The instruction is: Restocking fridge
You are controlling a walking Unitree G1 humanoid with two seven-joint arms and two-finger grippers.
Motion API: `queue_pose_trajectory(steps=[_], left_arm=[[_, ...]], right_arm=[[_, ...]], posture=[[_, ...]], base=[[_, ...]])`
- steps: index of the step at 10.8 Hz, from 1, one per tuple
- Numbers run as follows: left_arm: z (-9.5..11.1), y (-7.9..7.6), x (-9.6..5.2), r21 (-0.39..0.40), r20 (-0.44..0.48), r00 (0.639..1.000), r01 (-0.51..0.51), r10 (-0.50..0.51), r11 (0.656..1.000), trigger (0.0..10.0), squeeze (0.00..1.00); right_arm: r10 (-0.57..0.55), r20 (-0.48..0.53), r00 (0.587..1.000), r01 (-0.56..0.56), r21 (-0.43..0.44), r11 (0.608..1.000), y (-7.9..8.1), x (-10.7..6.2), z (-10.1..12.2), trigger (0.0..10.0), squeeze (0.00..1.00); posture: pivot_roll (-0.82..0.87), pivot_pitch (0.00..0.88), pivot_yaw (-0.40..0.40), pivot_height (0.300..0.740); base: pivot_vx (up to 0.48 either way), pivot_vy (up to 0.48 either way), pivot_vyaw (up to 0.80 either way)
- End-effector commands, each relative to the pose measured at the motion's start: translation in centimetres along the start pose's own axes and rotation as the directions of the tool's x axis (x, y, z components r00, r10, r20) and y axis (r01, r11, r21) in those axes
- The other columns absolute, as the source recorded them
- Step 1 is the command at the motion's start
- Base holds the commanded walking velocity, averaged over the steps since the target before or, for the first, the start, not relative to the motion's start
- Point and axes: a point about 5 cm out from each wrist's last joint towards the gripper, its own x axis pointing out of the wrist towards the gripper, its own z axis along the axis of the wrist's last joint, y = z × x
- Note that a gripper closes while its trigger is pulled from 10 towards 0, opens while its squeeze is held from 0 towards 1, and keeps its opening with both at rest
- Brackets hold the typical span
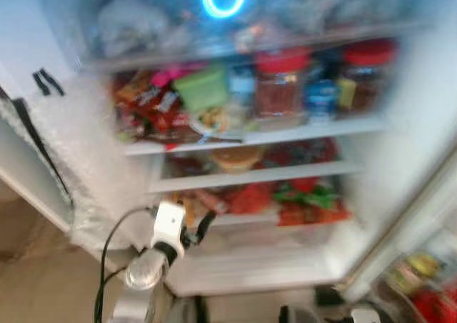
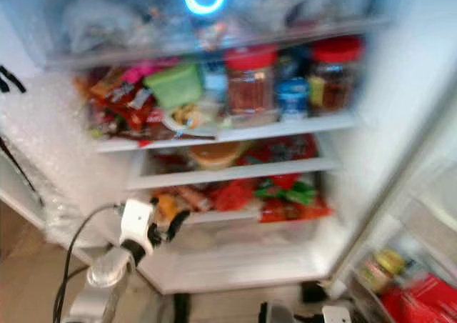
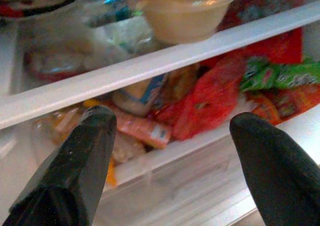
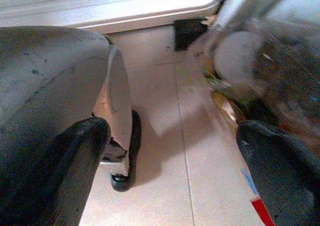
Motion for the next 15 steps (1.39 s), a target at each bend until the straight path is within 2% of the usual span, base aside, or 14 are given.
queue_pose_trajectory(steps=[1,2,3,4,5,6,7,9,12,15], left_arm=[[-0.8,1.3,-0.5,-0.015,-0.037,0.997,-0.074,0.073,0.997,10.0,0.0],[-1.5,1.8,-0.7,-0.008,-0.074,0.992,-0.1,0.099,0.995,10.0,0.0],[-3.8,3.1,-1.5,0.05,-0.213,0.958,-0.187,0.193,0.981,10.0,0.0],[-6.3,4.3,-2.8,0.037,-0.332,0.903,-0.277,0.273,0.96,10.0,0.0],[-7.7,4.8,-3.7,0.007,-0.401,0.864,-0.33,0.305,0.944,10.0,0.0],[-9.1,5.1,-4.7,0.019,-0.479,0.815,-0.36,0.325,0.933,10.0,0.0],[-10.9,5.3,-6.2,0.024,-0.586,0.738,-0.396,0.334,0.918,10.0,0.0],[-12.3,5.1,-7.5,0.047,-0.652,0.678,-0.409,0.338,0.912,10.0,0.0],[-14.0,3.9,-9.2,0.085,-0.738,0.601,-0.37,0.308,0.925,10.0,0.0],[-14.2,3.8,-9.4,0.084,-0.742,0.594,-0.378,0.311,0.922,10.0,0.0]], right_arm=[[0.029,-0.002,1.0,-0.029,0.004,1.0,0.9,0.1,-0.1,10.0,0.0],[0.03,-0.002,1.0,-0.03,0.004,1.0,0.9,0.1,-0.1,10.0,0.0],[0.031,-0.002,1.0,-0.031,0.003,1.0,0.9,0.1,-0.1,10.0,0.0],[0.033,-0.003,0.999,-0.033,0.002,0.999,0.9,0.1,0.0,10.0,0.0],[0.034,-0.002,0.999,-0.034,0.002,0.999,0.9,0.2,0.0,10.0,0.0],[0.034,-0.002,0.999,-0.034,0.002,0.999,0.9,0.2,0.1,10.0,0.0],[0.038,-0.002,0.999,-0.038,0.0,0.999,1.0,0.2,0.1,10.0,0.0],[0.037,-0.002,0.999,-0.037,0.016,0.999,1.1,0.2,0.1,10.0,0.0],[0.032,-0.001,0.999,-0.032,0.034,0.999,1.4,0.3,0.2,10.0,0.0],[0.033,-0.002,0.999,-0.033,0.039,0.999,1.3,0.3,0.2,10.0,0.0]], posture=[[-0.17,0.003,0.095,0.652],[-0.17,0.003,0.095,0.652],[-0.16,0.001,0.095,0.652],[-0.16,0.0,0.095,0.652],[-0.16,0.0,0.095,0.652],[-0.16,0.0,0.094,0.652],[-0.16,0.0,0.098,0.652],[-0.17,0.0,0.109,0.652],[-0.2,0.0,0.131,0.652],[-0.19,0.0,0.123,0.652]], base=[[0.0,0.0,0.0],[0.0,0.0,0.0],[0.0,0.0,0.0],[0.0,0.0,0.0],[0.0,0.0,0.0],[0.0,0.0,0.0],[0.0,0.345,0.0],[0.0,0.435,0.0],[0.0,0.48,0.0],[0.0,0.48,0.0]])
